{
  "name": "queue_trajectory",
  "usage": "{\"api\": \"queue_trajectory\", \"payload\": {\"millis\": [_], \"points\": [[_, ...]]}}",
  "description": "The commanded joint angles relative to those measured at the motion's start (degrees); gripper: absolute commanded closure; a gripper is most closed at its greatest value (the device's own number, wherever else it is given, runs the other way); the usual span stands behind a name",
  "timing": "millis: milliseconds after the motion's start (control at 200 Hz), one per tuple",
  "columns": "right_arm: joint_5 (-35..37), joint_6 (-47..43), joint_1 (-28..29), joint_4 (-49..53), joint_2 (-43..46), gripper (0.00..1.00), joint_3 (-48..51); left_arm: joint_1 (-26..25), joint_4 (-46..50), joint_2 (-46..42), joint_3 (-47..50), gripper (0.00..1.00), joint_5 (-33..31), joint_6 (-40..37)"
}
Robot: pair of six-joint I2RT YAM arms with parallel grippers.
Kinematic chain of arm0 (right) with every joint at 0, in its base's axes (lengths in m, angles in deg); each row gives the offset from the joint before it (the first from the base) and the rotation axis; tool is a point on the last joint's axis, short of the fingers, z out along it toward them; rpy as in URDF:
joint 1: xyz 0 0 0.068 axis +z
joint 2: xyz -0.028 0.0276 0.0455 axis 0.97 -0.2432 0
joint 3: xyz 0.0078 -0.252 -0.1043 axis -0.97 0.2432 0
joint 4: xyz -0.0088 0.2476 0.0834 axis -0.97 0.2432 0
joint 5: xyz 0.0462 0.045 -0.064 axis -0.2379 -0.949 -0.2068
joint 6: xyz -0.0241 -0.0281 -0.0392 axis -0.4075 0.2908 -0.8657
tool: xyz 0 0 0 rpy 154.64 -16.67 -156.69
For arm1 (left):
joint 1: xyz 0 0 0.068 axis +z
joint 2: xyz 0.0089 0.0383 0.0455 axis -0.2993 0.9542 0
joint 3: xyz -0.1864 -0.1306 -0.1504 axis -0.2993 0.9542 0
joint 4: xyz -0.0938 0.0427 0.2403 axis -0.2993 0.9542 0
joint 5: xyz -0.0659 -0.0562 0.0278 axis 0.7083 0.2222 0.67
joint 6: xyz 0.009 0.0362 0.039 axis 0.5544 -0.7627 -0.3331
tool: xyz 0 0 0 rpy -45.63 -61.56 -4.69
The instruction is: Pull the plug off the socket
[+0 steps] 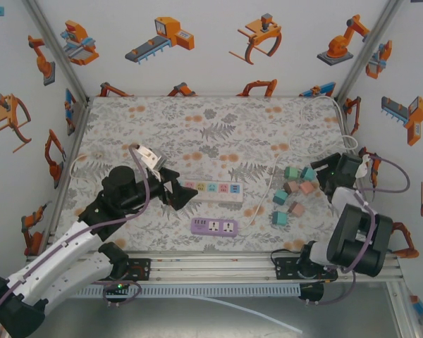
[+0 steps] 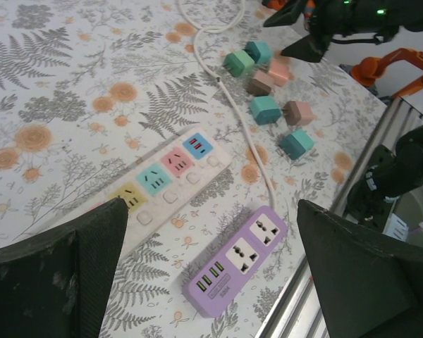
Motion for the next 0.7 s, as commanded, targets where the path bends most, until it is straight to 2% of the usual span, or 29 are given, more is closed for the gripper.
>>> {"api": "queue_trajectory", "payload": {"millis": [0, 75, 185, 290, 406, 466, 571, 631, 696], "points": [[4.2, -6.0, 0.6, 3.5, 6.8, 0.3, 1.3, -0.3, 2.9, -1.9, 0.6, 0.03, -7.9, -0.3], [6.5, -13.2, 4.6, 3.7, 12.2, 0.29, 2.5, -0.3, 7.9, -2.3, 0.0, 0.03, -18.9, 0.6], [12.2, -26.3, 14.2, 1.7, 18.1, 0.27, 4.6, -0.1, 11.8, -2.6, 0.8, 0.03, -39.9, 0.8], [15.7, -33.7, 20.1, -2.5, 18.8, 0.25, 7.2, 0.5, 7.8, -2.6, 5.3, 0.03, -54.9, -3.9], [17.5, -39.8, 22.2, -10.5, 14.3, 0.24, 10.6, 2.6, -1.7, -2.2, 12.1, 0.03, -66.8, -13.1], [17.4, -43.4, 23.0, -15.9, 11.2, 0.23, 12.5, 5.4, -7.1, -2.2, 15.9, 0.03, -67.9, -15.7], [17.0, -46.9, 23.9, -23.7, 6.5, 0.18, 13.6, 12.9, -13.9, -1.9, 21.4, 0.03, -63.8, -14.6], [16.3, -48.1, 24.0, -28.8, 3.5, 0.12, 13.7, 17.6, -18.5, -1.0, 24.0, 0.03, -58.8, -12.9], [15.9, -49.1, 24.2, -33.1, -0.1, 0.07, 13.0, 23.5, -24.9, 1.4, 26.4, 0.03, -50.8, -12.2]]}}
